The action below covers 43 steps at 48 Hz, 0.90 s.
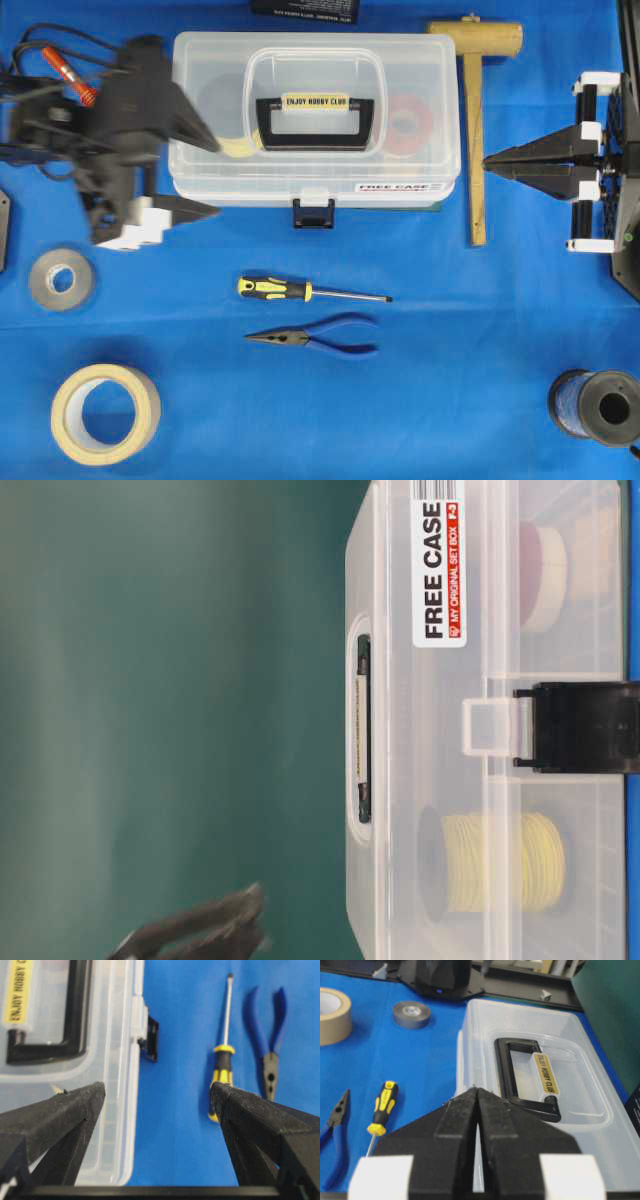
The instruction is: Close the tool box with the left arm.
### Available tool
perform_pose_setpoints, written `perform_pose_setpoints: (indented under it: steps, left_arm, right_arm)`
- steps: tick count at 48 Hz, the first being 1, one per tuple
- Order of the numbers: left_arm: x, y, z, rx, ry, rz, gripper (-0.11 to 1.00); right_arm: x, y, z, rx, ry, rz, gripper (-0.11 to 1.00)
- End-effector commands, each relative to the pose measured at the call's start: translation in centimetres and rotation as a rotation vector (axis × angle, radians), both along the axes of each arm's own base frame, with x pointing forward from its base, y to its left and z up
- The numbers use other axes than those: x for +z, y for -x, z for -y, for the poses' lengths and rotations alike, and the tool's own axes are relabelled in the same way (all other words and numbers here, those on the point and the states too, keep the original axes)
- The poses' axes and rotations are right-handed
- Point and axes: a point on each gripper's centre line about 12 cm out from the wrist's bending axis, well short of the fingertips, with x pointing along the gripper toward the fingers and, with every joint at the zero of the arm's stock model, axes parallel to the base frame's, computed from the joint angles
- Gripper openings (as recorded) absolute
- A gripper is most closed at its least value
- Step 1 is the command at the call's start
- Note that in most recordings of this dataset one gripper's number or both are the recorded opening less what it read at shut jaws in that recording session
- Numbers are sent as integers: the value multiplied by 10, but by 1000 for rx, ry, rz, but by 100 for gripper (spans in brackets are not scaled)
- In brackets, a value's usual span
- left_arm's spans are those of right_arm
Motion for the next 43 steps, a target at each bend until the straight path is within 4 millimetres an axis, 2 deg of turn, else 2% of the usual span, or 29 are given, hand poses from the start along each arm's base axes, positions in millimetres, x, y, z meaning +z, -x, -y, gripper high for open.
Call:
perform_pose_setpoints:
  steps: [1,10,17,31,43]
  left_arm:
    - [17,15,1,2,-5,101,93]
    - [25,59,3,7,-13,262,92]
    - [18,87,5,11,-17,377,92]
    - [-22,130,7,24,-11,523,91]
    - [-59,149,7,26,-16,567,91]
  right_arm:
    - [5,-1,0,-3,-3,16,0]
    - [6,-1,0,-2,-2,16,0]
    - [7,-1,0,-2,-1,19,0]
    - [5,-1,0,-2,-3,14,0]
    - [4,-1,0,-2,-4,8,0]
